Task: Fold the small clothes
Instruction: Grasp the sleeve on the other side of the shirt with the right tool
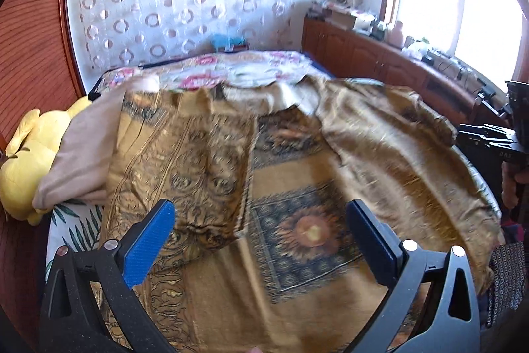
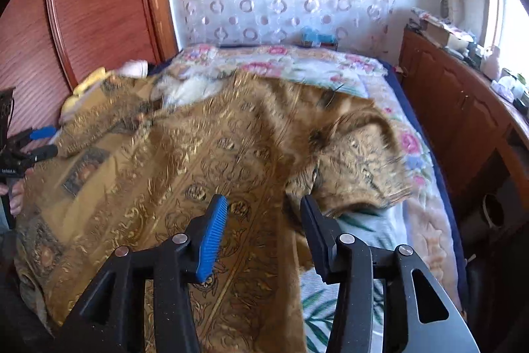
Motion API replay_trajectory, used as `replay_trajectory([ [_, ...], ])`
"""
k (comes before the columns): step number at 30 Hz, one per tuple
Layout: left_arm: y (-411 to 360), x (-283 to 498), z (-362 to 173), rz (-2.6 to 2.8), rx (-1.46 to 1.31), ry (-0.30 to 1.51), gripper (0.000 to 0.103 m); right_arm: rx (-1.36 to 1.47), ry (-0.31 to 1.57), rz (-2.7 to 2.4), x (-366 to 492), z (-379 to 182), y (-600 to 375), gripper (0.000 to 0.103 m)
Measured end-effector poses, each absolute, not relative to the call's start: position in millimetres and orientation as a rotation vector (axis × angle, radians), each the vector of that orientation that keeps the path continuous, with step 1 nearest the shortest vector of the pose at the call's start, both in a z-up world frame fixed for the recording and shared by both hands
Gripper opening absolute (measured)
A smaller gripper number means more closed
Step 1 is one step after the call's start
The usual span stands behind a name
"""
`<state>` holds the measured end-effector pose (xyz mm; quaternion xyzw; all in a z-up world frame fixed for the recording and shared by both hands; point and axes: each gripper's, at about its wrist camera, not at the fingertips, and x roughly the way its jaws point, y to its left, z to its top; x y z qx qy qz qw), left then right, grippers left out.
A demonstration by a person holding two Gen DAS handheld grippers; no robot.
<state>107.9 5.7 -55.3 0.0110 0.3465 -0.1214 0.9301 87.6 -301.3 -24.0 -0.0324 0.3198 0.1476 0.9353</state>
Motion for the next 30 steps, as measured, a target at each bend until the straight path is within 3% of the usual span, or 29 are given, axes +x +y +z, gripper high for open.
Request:
replay_trajectory([
  [8,-10,99,-43,-0.284,0.036,0.672,0.103,-0.007,0.627,0.167,96,-22,-345,0.048],
  [22,-14,97,-50,-0.293,0.034,0.697,0.103,0.043,0.815,0.114,167,-67,-350,0.048],
  [25,-13,96,-52,-0.291,0.030,0.698,0.103,0.003,0.800,0.111,169,-65,-351,0.044],
  [30,-9,96,-55,-0.287,0.016,0.701,0.103,-0.055,0.778,0.091,173,-65,-351,0.009],
])
